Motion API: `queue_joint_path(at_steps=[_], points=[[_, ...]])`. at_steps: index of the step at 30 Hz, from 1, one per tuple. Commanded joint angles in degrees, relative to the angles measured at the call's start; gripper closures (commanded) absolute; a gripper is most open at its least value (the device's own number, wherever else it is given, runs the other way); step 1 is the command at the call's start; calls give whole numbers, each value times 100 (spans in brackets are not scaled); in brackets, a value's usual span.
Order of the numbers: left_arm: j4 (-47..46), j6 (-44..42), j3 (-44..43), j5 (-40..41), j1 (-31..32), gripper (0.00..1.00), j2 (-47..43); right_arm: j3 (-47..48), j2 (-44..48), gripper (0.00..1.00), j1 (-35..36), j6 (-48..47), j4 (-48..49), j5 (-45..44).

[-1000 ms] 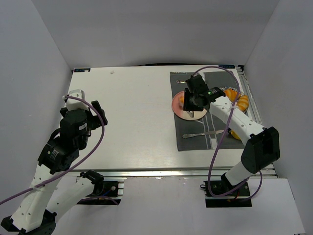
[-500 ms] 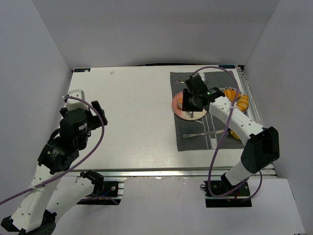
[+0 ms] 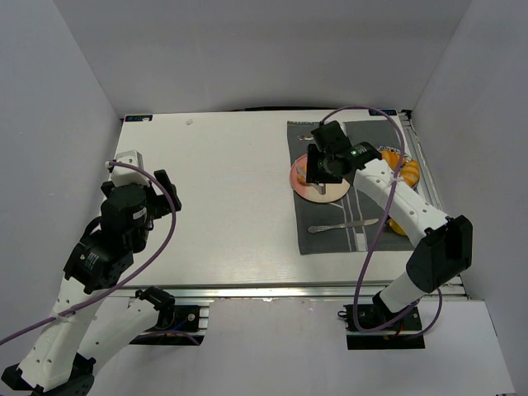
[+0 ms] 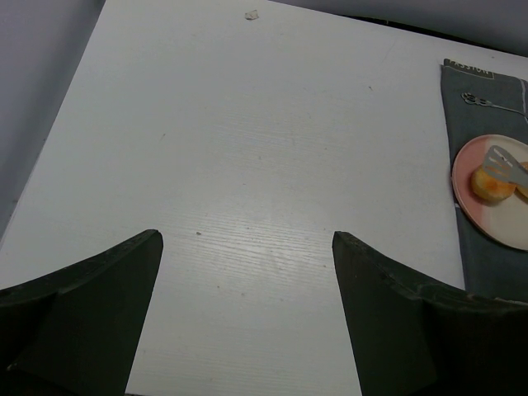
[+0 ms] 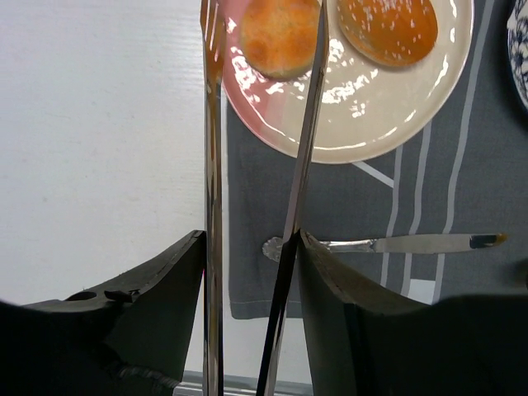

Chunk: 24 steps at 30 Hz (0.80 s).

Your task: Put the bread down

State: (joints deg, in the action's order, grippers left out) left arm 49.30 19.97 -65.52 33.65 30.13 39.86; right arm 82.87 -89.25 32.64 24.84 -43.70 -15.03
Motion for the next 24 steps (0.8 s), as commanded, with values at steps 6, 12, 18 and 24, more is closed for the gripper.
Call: queue_joint_path(at_steps=[6,12,18,24], points=[[-52,-2,13,-7,28,5,22,722,40,45,146,-15,-42,114],[-52,-36,4,10,19,5,84,1011,-382,44,453,617,599,-149],[-17,-230,-14,186,28,5,145,1074,-1075,45,735,1066,1872,-957],[-140,-318,136,212,28,5,198,1537,-2268,46,779,1102,2911,-1406]])
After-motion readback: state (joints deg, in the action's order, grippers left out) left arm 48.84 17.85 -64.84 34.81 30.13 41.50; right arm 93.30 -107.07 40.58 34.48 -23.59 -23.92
